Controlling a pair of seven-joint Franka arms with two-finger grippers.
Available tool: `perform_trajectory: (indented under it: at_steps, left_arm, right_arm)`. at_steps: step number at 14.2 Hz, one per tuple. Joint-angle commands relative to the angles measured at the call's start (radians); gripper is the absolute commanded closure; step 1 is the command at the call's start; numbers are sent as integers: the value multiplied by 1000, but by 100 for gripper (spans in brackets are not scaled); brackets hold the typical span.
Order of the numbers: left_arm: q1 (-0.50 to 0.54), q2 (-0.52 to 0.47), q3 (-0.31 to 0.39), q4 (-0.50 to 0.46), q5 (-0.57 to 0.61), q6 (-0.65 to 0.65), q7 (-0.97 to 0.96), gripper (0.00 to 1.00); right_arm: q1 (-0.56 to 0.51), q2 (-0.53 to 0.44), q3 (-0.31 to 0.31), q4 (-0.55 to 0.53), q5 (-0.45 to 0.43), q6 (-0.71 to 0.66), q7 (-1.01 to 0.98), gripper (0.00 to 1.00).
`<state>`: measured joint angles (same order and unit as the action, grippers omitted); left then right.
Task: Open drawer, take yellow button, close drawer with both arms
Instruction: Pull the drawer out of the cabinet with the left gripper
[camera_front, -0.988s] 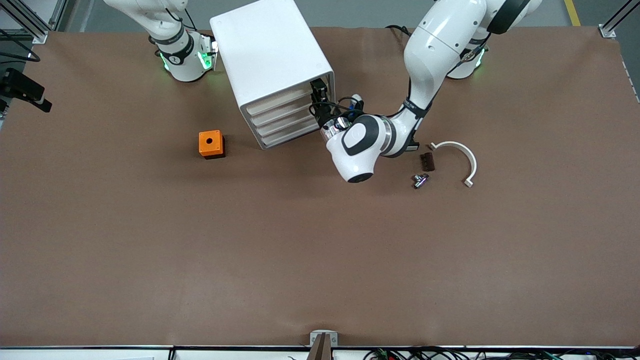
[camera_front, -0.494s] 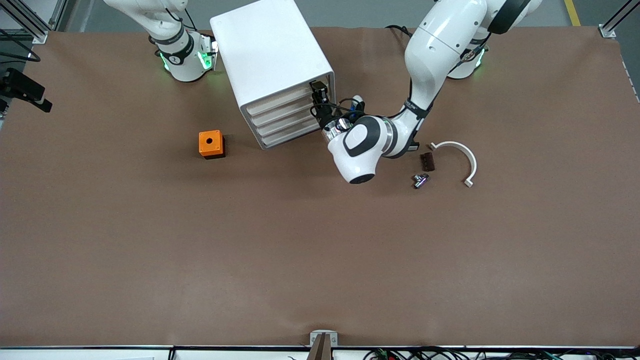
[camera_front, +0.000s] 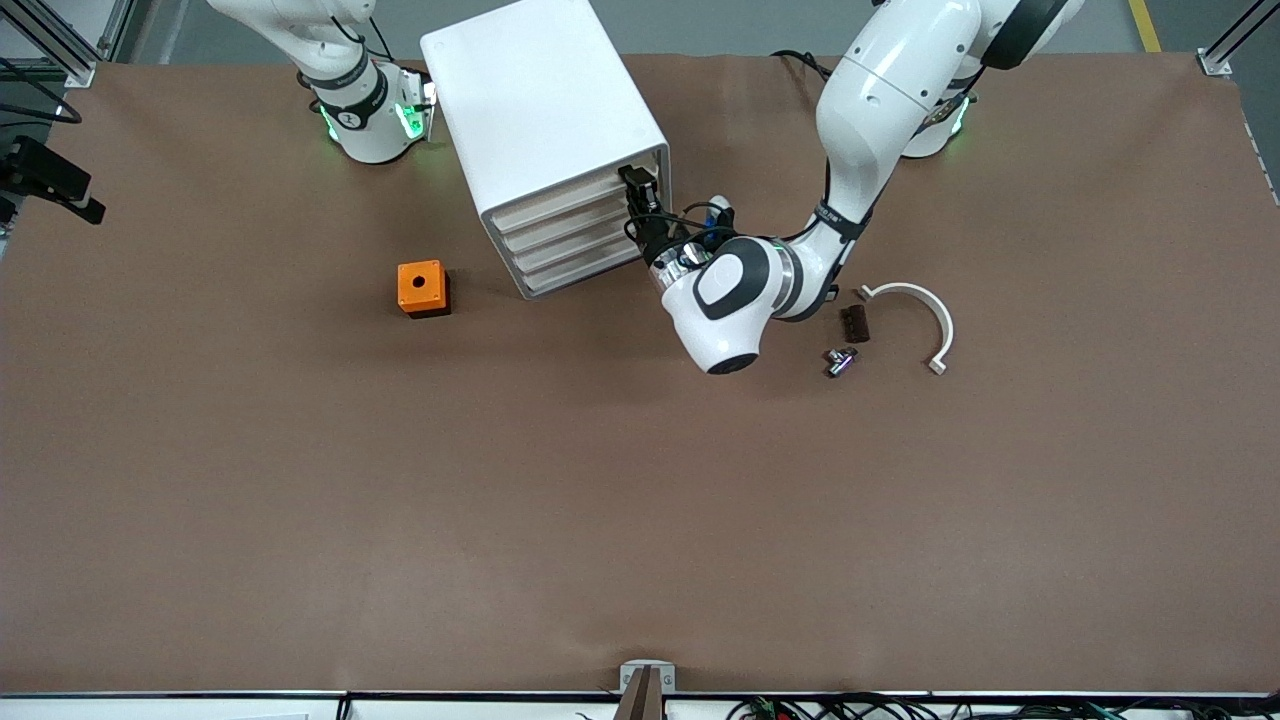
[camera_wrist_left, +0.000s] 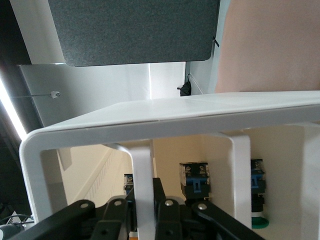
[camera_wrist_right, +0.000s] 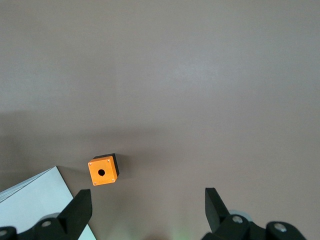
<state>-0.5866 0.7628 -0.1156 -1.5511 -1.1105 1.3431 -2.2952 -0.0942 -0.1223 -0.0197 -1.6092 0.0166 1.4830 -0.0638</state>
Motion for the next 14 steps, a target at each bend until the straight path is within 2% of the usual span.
perform_trajectory:
  at_steps: [1,5,10,14]
  left_arm:
    - [31,-8,1,19,-3,-4,3,94]
    - [60,-7,19,39,-5,-4,5,93]
    - [73,-5,97,63,-9,-4,5,91]
    - [119,-3,102,86,-9,2,6,87]
  right_arm:
    - [-2,-2,0,3,8,-6,10,0]
    - [1,0,0,8,8,-4,1,0]
    - [2,29,1,14,-1,16,-2,0]
    - [-7,87,0,21,-9,39,-5,0]
